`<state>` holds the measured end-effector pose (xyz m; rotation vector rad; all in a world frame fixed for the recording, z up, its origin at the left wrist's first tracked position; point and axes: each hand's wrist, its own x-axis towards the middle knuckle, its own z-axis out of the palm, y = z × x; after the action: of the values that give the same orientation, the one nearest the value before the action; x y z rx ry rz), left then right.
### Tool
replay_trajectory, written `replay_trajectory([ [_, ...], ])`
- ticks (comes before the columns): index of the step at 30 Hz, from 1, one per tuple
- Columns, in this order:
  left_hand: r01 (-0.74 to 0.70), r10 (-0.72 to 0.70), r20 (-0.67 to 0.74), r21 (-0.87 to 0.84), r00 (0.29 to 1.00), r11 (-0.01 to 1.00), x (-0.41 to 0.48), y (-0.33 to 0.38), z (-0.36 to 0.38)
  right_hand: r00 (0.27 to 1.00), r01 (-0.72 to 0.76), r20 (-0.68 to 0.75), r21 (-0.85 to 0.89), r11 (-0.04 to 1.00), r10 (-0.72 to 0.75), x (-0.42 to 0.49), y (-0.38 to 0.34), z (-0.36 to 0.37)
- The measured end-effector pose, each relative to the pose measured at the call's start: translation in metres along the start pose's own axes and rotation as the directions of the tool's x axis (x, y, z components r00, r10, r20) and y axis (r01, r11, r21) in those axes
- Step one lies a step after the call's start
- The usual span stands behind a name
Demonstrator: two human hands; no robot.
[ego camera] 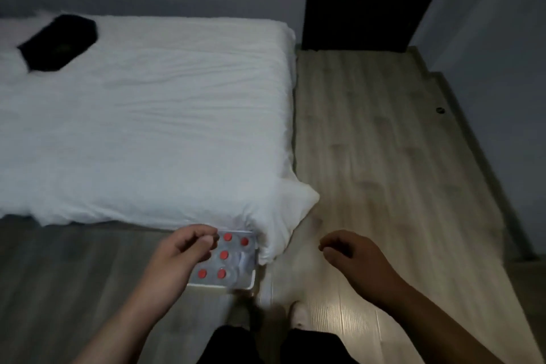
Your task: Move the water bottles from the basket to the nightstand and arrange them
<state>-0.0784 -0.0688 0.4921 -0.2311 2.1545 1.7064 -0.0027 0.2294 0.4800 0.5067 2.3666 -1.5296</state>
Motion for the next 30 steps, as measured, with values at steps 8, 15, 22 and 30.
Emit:
replay_trajectory([
  [8, 0.095, -0.148, -0.233, -0.226, 0.961, 0.969, -0.082, -0.065, -0.005, 0.954, 0.171, 0.273, -0.155, 0.973, -0.124, 0.027, -0.010, 0.054],
  [15, 0.127, -0.211, -0.293, -0.279, 0.933, 0.952, -0.103, -0.133, -0.016, 0.918, 0.236, 0.384, -0.334, 0.912, -0.097, 0.028, 0.008, 0.092],
  [22, 0.265, -0.307, -0.305, -0.174, 0.901, 0.949, -0.079, -0.231, 0.002, 0.905, 0.226, 0.426, -0.464, 0.857, -0.008, 0.070, 0.075, 0.144],
  [30, 0.373, -0.351, -0.330, 0.003, 0.876, 0.928, -0.001, -0.331, 0.021, 0.840, 0.302, 0.539, -0.570, 0.764, 0.071, 0.167, 0.170, 0.207],
])
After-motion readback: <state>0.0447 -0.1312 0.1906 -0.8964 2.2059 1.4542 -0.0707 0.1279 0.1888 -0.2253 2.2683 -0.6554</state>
